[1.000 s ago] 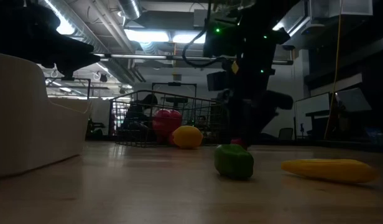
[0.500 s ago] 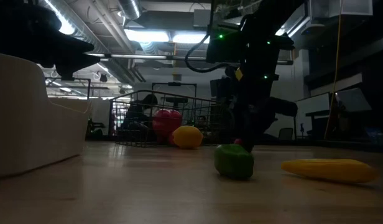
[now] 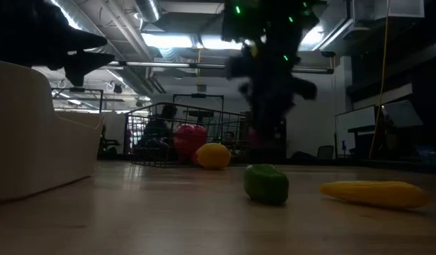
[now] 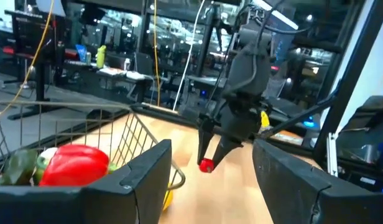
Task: Sort produce into baskets
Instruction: Put the small red bell pepper into the gold wire basket
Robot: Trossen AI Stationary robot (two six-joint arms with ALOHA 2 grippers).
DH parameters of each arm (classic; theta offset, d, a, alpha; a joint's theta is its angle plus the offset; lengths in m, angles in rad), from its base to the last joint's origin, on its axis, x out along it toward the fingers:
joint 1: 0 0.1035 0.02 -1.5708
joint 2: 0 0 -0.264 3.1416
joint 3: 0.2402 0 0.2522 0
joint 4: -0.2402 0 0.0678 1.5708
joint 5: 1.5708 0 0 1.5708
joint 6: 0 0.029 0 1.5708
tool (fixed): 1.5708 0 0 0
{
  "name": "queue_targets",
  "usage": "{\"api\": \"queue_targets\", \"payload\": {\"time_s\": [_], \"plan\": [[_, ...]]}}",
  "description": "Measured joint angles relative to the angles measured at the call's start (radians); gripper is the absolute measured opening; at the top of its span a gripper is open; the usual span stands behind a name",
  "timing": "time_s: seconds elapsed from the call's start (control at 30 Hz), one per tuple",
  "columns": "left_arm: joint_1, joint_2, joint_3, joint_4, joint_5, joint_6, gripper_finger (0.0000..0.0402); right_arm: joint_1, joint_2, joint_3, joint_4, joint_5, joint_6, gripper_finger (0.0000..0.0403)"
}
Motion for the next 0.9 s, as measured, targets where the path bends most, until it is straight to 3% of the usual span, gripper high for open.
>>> {"api": "queue_targets", "payload": {"time_s": [0.27, 0.4, 0.67, 0.9], "plan": [[0.0, 0.0, 0.0, 0.013, 0.0, -0.03, 0.0221, -0.007, 0.0, 0.18, 0.031, 0.198, -0.127, 0.0117], [0.0, 0.001, 0.0, 0.025, 0.0, -0.032, 0.0221, -0.042, 0.0, 0.198, 0.163, 0.271, -0.218, 0.0117], [0.0, 0.001, 0.0, 0.026, 0.0, -0.029, 0.0221, -0.173, 0.013, 0.198, 0.377, 0.212, -0.264, 0.0117], [0.0, 0.002, 0.0, 0.021, 0.0, -0.029, 0.0221, -0.279, 0.048, 0.197, 0.409, 0.021, -0.257, 0.0118]]}}
